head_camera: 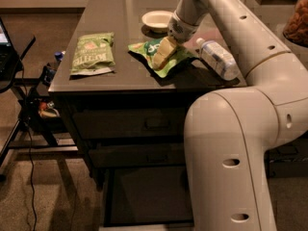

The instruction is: Place green rice chip bag into bottom drawer

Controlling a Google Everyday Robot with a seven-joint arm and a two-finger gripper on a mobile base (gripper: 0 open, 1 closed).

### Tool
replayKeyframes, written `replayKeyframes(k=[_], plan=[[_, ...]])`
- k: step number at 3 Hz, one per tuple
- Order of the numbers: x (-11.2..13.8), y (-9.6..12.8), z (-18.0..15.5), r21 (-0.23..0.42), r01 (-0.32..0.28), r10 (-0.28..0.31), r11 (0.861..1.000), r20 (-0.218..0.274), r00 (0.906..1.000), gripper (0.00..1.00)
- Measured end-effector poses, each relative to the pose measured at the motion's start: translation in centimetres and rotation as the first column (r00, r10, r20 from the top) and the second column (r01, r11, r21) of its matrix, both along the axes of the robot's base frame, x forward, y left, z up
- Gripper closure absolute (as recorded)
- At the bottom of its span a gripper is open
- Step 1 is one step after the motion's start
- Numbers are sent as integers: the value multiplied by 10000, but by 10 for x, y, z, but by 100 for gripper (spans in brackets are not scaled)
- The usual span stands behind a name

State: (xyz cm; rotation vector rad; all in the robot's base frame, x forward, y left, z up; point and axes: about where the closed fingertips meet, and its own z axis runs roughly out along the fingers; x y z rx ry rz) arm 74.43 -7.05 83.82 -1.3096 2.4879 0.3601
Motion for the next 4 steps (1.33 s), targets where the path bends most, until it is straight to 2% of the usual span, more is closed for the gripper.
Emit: replayKeyframes(k=[2, 3, 4], plan=[[0, 0, 0, 0, 0, 0, 10000, 0, 10000, 88], [0, 0, 0, 0, 0, 0, 10000, 0, 10000, 100], [0, 0, 0, 1, 0, 0, 10000, 1, 10000, 100]])
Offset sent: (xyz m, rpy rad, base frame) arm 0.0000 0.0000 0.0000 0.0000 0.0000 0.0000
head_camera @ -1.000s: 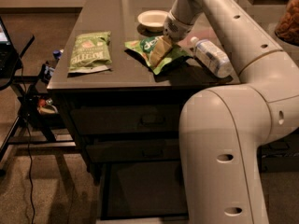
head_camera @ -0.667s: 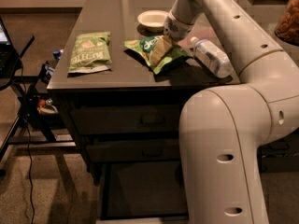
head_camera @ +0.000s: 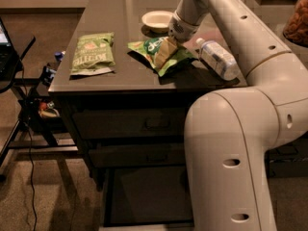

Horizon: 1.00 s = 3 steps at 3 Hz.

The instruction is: Place green rice chip bag into bottom drawer

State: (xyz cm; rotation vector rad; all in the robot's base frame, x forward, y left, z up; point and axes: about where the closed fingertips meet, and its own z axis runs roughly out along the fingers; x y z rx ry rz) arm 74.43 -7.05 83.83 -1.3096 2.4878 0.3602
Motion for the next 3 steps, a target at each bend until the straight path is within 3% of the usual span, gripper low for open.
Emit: replayKeyframes(k=[1, 2, 3], plan=[[0, 0, 3, 1, 6, -6, 10000, 2, 10000, 100], [-1, 1, 16, 267, 156, -164, 9995, 320, 9994, 100], [-21, 9, 34, 805, -126, 59, 9967, 834, 9965, 100]])
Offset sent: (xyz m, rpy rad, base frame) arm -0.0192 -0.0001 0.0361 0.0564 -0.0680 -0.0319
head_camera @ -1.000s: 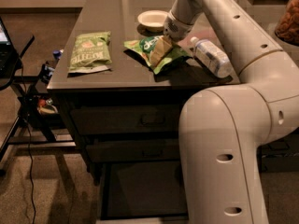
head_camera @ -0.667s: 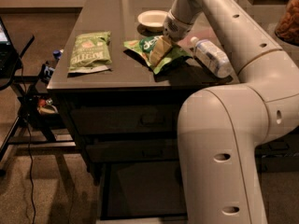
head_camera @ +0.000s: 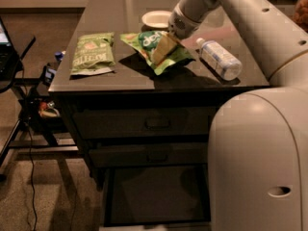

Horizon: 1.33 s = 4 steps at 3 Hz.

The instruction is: Place green rice chip bag into bottom drawer

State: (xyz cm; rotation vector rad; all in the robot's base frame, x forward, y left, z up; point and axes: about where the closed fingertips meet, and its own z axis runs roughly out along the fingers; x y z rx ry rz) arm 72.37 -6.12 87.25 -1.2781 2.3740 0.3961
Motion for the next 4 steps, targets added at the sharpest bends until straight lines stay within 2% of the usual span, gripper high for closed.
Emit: replayKeyframes(k=[1, 2, 4], plan=[[0, 0, 0, 0, 0, 0, 10000, 0, 10000, 100], [-14, -8, -1, -106, -150, 150, 9998, -47, 9999, 100], [-84, -27, 2, -402, -331, 321, 9986, -237, 9992, 100]])
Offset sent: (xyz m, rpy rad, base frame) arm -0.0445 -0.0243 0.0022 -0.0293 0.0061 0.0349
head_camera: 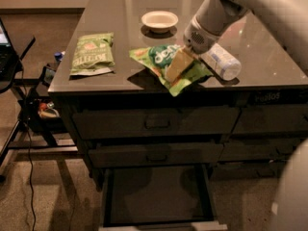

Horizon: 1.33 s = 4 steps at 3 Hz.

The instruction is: Place green rice chip bag into bottom drawer

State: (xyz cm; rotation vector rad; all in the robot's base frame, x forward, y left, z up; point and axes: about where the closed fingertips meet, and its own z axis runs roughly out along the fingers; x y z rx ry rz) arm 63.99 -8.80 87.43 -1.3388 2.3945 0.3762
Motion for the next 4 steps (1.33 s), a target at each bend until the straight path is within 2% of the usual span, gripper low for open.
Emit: replayKeyframes(k=[1, 2, 3, 4], plan=[[-44, -9, -5, -36, 80, -81, 10000, -252, 9997, 100], [-44, -9, -5, -36, 80, -81, 10000, -252, 9997, 100], [-61, -11, -10, -68, 222, -224, 9997, -341, 9992, 100], [-99, -12, -19, 49, 606, -602, 9981, -571, 9966, 100]])
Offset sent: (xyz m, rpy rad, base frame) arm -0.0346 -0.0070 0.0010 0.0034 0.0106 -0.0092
